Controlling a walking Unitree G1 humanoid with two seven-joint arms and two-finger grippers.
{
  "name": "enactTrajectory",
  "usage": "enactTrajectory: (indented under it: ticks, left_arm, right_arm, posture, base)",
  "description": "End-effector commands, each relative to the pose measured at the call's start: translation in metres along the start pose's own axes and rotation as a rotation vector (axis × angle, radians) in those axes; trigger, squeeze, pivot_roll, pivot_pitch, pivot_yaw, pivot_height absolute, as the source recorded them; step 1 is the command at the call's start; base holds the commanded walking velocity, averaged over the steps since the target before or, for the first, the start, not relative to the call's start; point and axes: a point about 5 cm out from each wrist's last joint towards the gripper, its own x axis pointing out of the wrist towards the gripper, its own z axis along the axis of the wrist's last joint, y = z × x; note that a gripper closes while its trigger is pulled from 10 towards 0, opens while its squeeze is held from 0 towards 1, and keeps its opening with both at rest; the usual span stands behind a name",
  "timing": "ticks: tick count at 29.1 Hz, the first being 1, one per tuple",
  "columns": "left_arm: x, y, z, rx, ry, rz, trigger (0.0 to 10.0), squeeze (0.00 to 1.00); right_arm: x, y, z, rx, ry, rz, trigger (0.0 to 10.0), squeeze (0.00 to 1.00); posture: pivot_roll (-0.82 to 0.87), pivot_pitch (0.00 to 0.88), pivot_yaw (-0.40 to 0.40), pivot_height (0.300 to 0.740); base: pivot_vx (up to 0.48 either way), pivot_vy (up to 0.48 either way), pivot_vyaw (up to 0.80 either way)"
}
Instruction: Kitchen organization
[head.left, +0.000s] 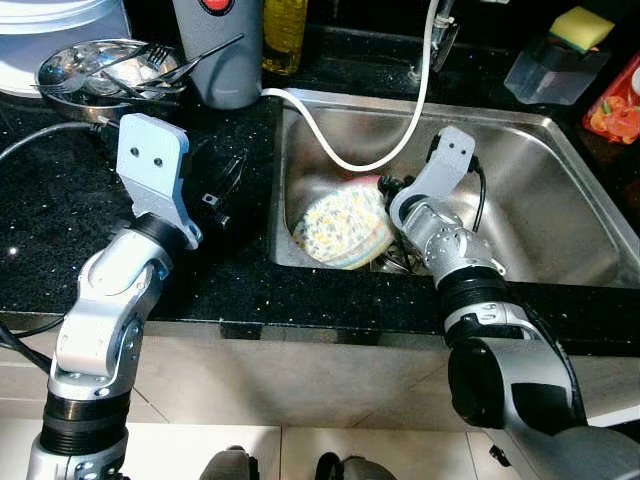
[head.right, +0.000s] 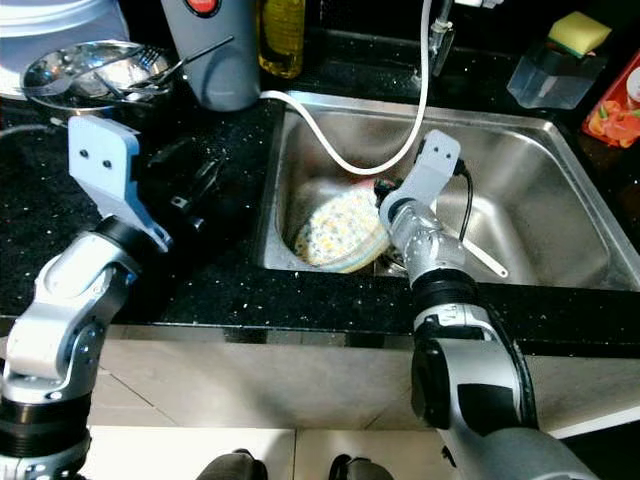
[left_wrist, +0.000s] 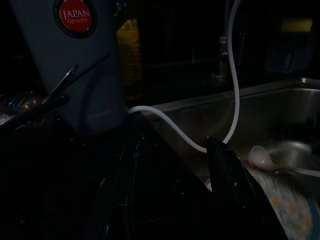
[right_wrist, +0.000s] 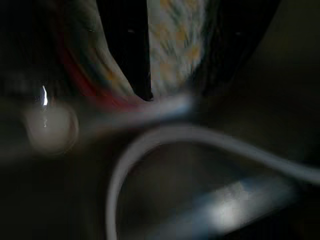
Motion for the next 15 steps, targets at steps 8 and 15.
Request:
enactTrajectory:
  ticks: [8, 15]
  left_arm:
    - [-0.001, 0.002, -0.008, 0.016, 0.04, 0.066, 10.0, 0.0]
    - [-0.007, 0.017, -0.015, 0.109, 0.095, 0.176, 10.0, 0.0]
  right_arm:
    - [-0.01, -0.014, 0.089, -0.177, -0.432, -0.037, 10.0, 0.0]
    - [-0.026, 0.006, 0.07, -0.186, -0.395, 0.2, 10.0, 0.0]
  posture:
    - [0.26, 0.06, -0.132, 0.74]
    - [0.26, 0.05, -0.113, 0.74]
  base:
    - [0.0, 0.0, 0.0]
    - [0.0, 0.0, 0.0]
